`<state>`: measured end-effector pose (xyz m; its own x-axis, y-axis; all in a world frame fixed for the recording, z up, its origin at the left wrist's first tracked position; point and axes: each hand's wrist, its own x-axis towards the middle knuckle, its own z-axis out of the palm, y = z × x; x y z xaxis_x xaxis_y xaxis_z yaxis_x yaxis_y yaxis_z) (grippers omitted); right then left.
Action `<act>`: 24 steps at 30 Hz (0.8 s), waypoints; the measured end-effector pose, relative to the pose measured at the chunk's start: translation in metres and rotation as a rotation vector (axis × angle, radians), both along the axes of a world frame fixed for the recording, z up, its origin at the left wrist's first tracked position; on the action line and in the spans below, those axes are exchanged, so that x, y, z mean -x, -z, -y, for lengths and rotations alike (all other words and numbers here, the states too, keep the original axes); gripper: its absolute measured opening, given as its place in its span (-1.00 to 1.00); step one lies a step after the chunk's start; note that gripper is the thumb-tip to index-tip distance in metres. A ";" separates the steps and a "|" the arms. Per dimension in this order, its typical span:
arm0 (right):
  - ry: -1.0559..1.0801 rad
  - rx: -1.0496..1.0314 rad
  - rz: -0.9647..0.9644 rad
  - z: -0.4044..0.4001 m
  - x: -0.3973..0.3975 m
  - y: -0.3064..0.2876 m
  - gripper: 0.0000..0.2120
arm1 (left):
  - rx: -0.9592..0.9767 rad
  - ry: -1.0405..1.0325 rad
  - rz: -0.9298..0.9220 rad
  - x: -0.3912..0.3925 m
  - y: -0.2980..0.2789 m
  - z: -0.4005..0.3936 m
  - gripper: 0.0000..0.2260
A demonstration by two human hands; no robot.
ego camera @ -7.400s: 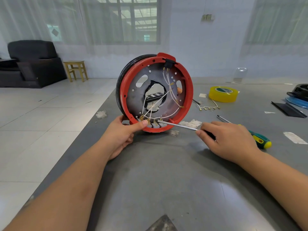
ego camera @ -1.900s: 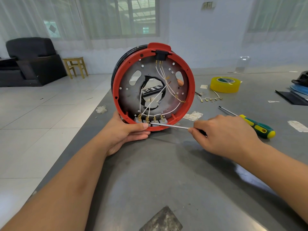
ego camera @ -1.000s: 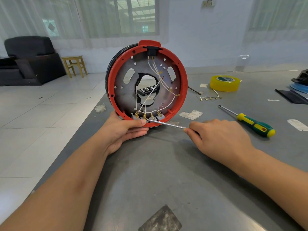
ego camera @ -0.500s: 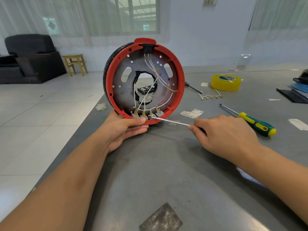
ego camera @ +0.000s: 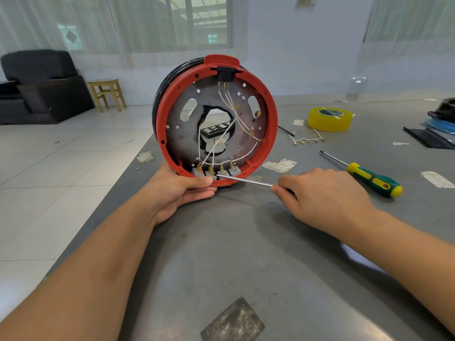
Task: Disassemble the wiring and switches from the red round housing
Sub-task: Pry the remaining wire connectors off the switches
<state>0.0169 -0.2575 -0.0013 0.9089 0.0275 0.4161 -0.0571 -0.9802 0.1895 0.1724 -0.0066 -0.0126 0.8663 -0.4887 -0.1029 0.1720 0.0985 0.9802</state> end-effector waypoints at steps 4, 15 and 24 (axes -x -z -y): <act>0.006 0.000 -0.011 0.000 0.000 -0.001 -0.55 | -0.005 0.008 -0.008 -0.001 0.000 -0.001 -0.32; 0.074 -0.101 0.011 -0.010 0.002 0.012 -0.58 | 0.056 -0.058 -0.026 -0.001 0.000 0.001 -0.23; 0.083 -0.186 -0.016 -0.017 0.001 0.018 -0.57 | 0.080 -0.086 -0.038 0.000 0.000 0.002 -0.28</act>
